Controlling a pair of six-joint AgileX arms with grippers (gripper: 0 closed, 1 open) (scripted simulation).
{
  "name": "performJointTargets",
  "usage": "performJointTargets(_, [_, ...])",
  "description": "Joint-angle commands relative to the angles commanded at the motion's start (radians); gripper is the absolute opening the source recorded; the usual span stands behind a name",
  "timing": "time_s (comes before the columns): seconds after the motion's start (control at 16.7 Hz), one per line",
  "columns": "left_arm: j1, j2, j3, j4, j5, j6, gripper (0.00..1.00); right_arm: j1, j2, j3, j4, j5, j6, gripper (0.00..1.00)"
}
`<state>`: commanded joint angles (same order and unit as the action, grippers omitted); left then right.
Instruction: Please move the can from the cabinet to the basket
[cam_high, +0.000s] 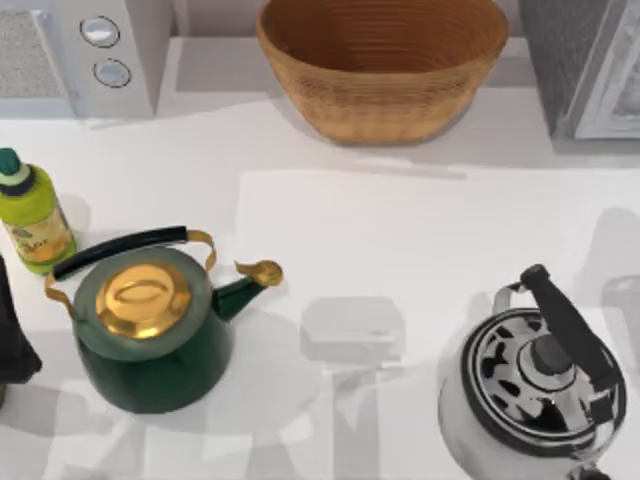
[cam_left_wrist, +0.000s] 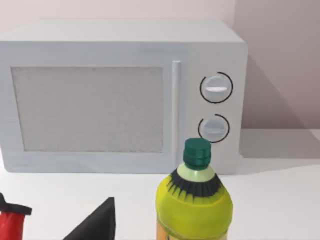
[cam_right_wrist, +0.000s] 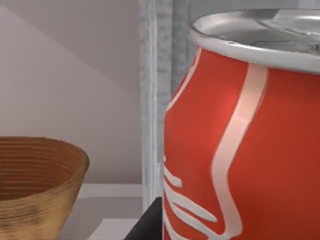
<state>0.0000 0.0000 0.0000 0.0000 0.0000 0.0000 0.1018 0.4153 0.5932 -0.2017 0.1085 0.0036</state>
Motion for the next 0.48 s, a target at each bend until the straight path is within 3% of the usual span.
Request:
performJointTargets(0.24, [0.0, 0.0, 0.0, 0.0, 0.0, 0.0, 1.0, -0.054, -0.229, -0.344, 0.109, -0.058, -0.002, 0.0])
performJointTargets(0.48, [0.0, 0.0, 0.0, 0.0, 0.0, 0.0, 1.0, -0.092, -0.38, -0.546, 0.183, -0.098, -0.003, 0.0])
